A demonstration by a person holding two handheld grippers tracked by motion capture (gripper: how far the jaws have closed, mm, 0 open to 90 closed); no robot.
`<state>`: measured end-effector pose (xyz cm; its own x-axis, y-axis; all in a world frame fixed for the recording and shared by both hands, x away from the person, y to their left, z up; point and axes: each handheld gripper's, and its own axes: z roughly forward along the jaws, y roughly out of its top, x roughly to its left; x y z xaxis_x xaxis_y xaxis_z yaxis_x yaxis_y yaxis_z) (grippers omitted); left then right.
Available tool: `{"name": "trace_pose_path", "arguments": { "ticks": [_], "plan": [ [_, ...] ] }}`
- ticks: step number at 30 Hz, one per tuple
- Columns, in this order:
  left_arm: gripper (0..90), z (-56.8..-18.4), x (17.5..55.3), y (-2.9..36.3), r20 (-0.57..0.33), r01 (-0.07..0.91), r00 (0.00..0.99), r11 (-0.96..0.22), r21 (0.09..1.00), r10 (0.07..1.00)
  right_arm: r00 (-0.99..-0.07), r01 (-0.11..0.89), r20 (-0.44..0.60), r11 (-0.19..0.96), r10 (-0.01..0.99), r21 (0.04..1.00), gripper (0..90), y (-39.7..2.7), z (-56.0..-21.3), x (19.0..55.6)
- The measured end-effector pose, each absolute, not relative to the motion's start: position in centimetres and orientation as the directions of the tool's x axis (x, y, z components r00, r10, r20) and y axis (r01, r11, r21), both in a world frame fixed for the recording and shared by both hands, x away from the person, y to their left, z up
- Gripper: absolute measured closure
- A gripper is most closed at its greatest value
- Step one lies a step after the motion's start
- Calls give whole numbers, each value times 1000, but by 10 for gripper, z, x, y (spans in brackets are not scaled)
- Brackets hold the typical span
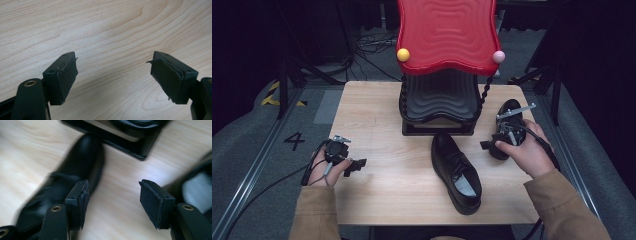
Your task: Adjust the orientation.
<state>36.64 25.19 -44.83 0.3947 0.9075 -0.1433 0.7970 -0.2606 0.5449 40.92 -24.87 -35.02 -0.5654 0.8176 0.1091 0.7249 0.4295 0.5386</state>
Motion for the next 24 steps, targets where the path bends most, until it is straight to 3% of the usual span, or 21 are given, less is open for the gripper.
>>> {"name": "trace_pose_path", "arguments": {
  "ticks": [15, 24],
  "plan": [
    [219, -448, 365, 256, -160, 801, 385, -244, 546, 909, -431, 835, 17, 391, 902, 386, 408, -279, -372, 472],
    [219, -449, 366, 258, -159, 801, 386, -244, 546, 909, -346, 906, 60, 317, 936, 282, 495, -282, -391, 490]
  ]
}}
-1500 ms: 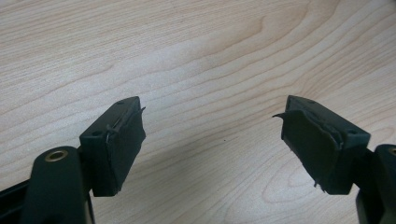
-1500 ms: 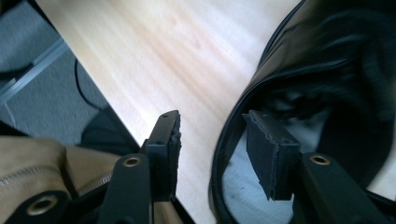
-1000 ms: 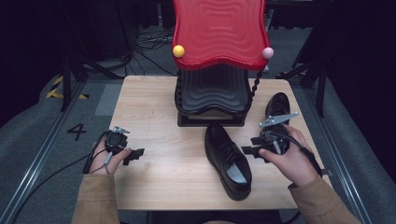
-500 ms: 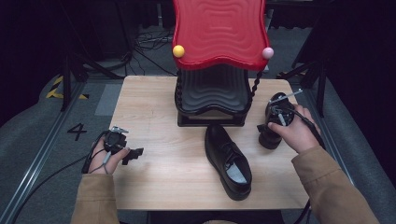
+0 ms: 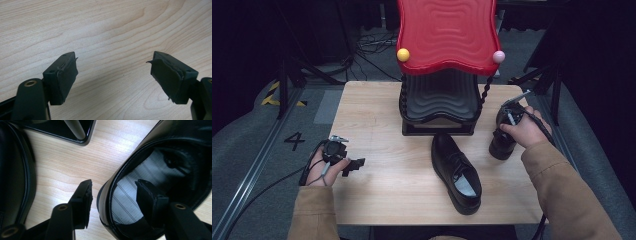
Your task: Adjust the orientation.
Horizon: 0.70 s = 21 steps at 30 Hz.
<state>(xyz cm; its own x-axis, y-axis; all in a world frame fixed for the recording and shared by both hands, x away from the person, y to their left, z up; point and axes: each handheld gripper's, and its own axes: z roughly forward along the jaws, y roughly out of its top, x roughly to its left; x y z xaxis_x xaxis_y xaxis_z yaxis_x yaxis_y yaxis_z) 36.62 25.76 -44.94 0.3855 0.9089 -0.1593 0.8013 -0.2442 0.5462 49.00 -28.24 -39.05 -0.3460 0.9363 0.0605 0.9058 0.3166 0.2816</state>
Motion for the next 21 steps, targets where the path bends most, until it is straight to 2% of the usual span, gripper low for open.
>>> {"name": "trace_pose_path", "arguments": {
  "ticks": [3, 4, 10, 14, 21],
  "plan": [
    [219, -449, 365, 259, -161, 803, 380, -238, 547, 911, -339, 917, 75, 312, 938, 248, 539, -280, -394, 492],
    [219, -449, 365, 259, -161, 803, 379, -237, 547, 911, -320, 928, 85, 294, 944, 228, 596, -279, -396, 493],
    [219, -449, 364, 259, -161, 804, 381, -240, 544, 911, -295, 948, 130, 273, 946, 163, 688, -278, -409, 498],
    [219, -449, 364, 259, -161, 804, 380, -239, 544, 911, -307, 948, 145, 288, 941, 139, 816, -278, -414, 500],
    [219, -449, 364, 259, -158, 802, 381, -241, 546, 911, -276, 957, 174, 253, 945, 141, 840, -281, -414, 500]
  ]
}}
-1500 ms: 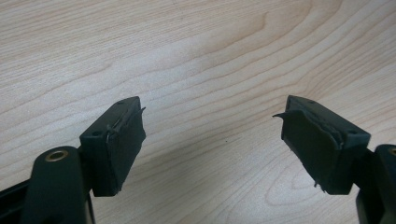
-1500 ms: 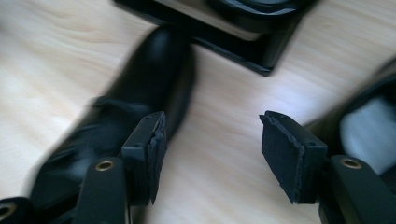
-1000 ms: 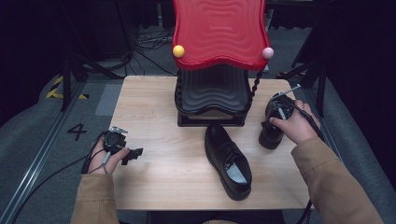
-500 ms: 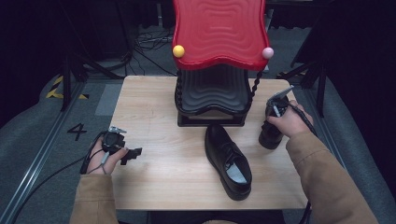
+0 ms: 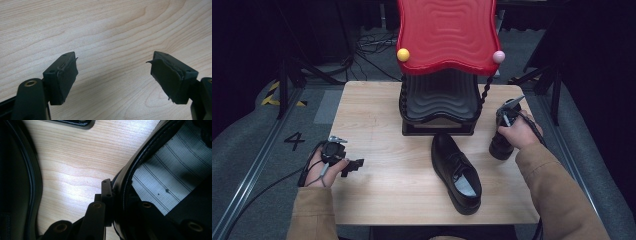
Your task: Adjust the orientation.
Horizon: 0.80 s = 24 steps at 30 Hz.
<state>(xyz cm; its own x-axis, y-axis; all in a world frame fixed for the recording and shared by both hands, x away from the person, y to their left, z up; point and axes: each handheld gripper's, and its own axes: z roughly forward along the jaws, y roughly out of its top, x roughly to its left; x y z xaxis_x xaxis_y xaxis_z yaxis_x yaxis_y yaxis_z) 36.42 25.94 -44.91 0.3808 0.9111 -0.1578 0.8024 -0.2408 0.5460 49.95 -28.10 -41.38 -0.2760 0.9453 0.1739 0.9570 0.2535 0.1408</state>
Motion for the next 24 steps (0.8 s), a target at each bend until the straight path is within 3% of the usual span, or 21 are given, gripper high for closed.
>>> {"name": "trace_pose_path", "arguments": {
  "ticks": [9, 15, 24],
  "plan": [
    [219, -448, 364, 259, -157, 803, 380, -240, 546, 912, -292, 950, 146, 269, 945, 162, 841, -283, -408, 496],
    [219, -449, 366, 258, -160, 802, 385, -244, 545, 909, -305, 946, 182, 276, 935, 170, 837, -290, -400, 488],
    [219, -448, 368, 255, -162, 801, 389, -246, 546, 907, -412, 900, 148, 376, 899, 220, 833, -290, -370, 451]
  ]
}}
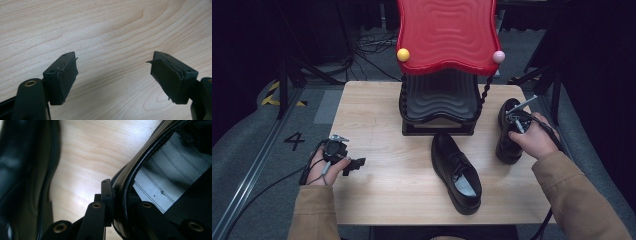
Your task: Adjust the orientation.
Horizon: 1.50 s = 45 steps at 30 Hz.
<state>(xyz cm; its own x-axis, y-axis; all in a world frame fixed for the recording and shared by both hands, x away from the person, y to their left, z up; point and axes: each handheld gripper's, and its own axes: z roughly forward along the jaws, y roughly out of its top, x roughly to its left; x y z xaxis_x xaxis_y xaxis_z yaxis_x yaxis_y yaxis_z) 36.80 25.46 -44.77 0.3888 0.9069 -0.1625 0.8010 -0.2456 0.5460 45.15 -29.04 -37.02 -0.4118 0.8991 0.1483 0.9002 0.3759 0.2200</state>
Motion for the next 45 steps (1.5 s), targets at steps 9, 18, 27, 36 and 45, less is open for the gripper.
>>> {"name": "trace_pose_path", "arguments": {
  "ticks": [9, 18, 27, 36, 45],
  "plan": [
    [219, -447, 370, 253, -158, 799, 396, -254, 546, 905, -548, 822, 111, 509, 829, 256, 822, -279, -345, 400],
    [219, -448, 370, 252, -159, 800, 396, -255, 543, 904, -666, 728, 70, 627, 743, 277, 821, -261, -339, 355],
    [219, -448, 370, 252, -163, 801, 395, -253, 542, 904, -748, 640, 15, 716, 663, 277, 817, -246, -343, 324],
    [220, -449, 370, 250, -157, 799, 399, -259, 542, 903, -788, 596, -2, 762, 616, 253, 815, -238, -354, 306],
    [219, -449, 370, 250, -158, 801, 398, -259, 539, 904, -815, 568, 18, 792, 579, 222, 812, -229, -379, 305]
  ]
}}
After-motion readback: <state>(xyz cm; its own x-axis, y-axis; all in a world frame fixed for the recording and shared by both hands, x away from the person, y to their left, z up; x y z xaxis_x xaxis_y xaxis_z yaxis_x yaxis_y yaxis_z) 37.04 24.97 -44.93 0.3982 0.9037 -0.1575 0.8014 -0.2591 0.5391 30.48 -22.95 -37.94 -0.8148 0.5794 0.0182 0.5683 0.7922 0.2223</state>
